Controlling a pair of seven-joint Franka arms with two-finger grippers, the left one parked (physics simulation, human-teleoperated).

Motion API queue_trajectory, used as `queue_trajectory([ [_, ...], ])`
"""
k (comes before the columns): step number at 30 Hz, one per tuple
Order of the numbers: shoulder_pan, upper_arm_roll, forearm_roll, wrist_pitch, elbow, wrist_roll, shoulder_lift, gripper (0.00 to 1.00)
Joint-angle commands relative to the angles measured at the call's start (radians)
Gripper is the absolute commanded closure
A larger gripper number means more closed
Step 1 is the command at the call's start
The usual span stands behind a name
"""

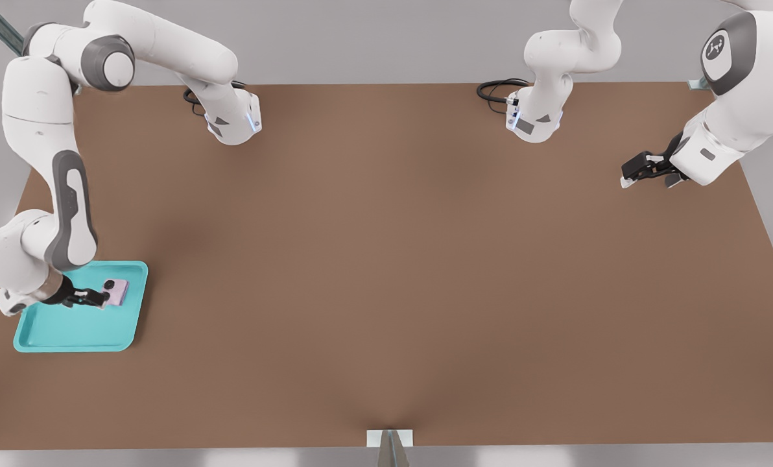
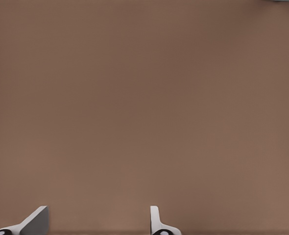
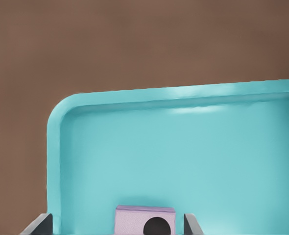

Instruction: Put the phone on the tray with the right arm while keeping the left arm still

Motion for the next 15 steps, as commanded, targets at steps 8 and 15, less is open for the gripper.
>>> queue_trajectory([
  [8, 0.474, -0.073, -0.063, -0.771, 0.185, 0.338, -0.388, 0.00],
  [15, 0.554, -0.162, -0.060, -0.727, 0.100, 0.342, -0.480, 0.00],
])
